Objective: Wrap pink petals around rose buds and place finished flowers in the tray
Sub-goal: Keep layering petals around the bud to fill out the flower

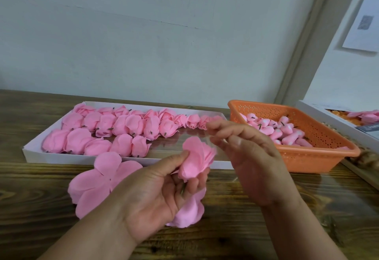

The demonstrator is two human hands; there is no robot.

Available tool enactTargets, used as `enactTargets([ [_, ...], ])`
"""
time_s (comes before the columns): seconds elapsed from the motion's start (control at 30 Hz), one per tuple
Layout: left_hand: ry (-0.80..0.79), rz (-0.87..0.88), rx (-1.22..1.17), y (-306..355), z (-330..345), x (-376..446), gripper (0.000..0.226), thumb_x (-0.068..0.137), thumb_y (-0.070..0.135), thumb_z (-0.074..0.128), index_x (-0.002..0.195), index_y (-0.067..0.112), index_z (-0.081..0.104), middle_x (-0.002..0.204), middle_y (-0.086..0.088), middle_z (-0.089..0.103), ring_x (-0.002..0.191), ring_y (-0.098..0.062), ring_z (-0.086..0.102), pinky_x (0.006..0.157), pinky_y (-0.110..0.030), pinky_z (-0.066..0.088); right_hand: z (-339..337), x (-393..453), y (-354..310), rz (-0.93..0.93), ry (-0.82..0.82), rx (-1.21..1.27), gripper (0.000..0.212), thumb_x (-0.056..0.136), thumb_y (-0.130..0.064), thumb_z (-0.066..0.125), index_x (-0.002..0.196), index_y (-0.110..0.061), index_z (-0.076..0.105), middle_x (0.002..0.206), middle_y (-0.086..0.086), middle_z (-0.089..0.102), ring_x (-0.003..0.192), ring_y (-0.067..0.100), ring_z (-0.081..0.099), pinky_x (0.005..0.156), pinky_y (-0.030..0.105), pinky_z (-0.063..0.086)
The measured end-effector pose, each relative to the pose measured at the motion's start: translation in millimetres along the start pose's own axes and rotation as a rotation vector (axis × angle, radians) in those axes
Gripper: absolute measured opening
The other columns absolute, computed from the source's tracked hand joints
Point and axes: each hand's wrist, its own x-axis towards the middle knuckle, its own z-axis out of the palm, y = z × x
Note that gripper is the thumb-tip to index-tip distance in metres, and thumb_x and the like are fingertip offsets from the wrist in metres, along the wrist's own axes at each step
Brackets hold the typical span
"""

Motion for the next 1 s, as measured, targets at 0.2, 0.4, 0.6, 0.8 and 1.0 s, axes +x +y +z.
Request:
enactTargets([
  [0.2, -0.041, -0.029, -0.022, 1.3, 1.4, -2.0, 0.031, 0.056, 0.010, 0.071, 0.081, -0.007, 0.075, 0.083, -0.025, 0.067, 0.054, -0.026, 0.066, 0.043, -0.024, 0.055, -2.7, -4.8, -4.5, -0.131, -0.183, -0.083, 0.021, 0.067, -0.003, 0.066, 0.085, -0.011, 0.071, 0.117, 0.012, 0.062, 0.119, 0.028, 0.053, 0.098, 0.038, 0.043],
  [0.4, -0.011, -0.044, -0.019, -0.5, 1.6, 0.4, 0.046, 0.055, 0.009, 0.071, 0.097, -0.010, 0.071, 0.081, -0.023, 0.066, 0.047, -0.024, 0.064, 0.039, -0.024, 0.054, 0.2, -8.7, -8.9, -0.075, -0.234, -0.455, 0.014, 0.071, -0.008, 0.073, 0.082, -0.010, 0.065, 0.117, 0.004, 0.060, 0.117, 0.026, 0.054, 0.100, 0.049, 0.041],
  [0.6, 0.013, -0.013, -0.011, -5.1, -4.8, 4.8, 0.055, 0.056, 0.008, 0.072, 0.108, -0.009, 0.067, 0.103, -0.024, 0.068, 0.062, -0.027, 0.069, 0.043, -0.024, 0.055, 12.1, -7.9, -5.7, -0.005, -0.120, -0.571, 0.028, 0.075, -0.024, 0.069, 0.066, 0.002, 0.062, 0.103, -0.001, 0.062, 0.098, 0.020, 0.060, 0.084, 0.035, 0.048],
  [0.8, -0.005, 0.025, 0.047, -3.5, -5.8, 5.5, 0.034, 0.059, 0.010, 0.069, 0.089, -0.004, 0.075, 0.095, -0.025, 0.070, 0.061, -0.027, 0.069, 0.048, -0.024, 0.057, 14.9, -4.7, -1.1, 0.107, -0.047, -0.537, 0.024, 0.080, -0.017, 0.051, 0.065, -0.002, 0.060, 0.094, 0.002, 0.065, 0.090, 0.016, 0.059, 0.074, 0.031, 0.047],
  [1.0, 0.034, 0.029, 0.065, -5.8, -5.9, 4.9, 0.038, 0.057, 0.009, 0.071, 0.090, -0.011, 0.072, 0.091, -0.028, 0.069, 0.062, -0.030, 0.069, 0.044, -0.025, 0.056, 23.6, -5.7, 8.3, 0.133, 0.073, -0.497, 0.030, 0.094, -0.013, 0.054, 0.075, 0.009, 0.060, 0.064, 0.014, 0.061, 0.055, 0.017, 0.057, 0.053, 0.032, 0.048],
])
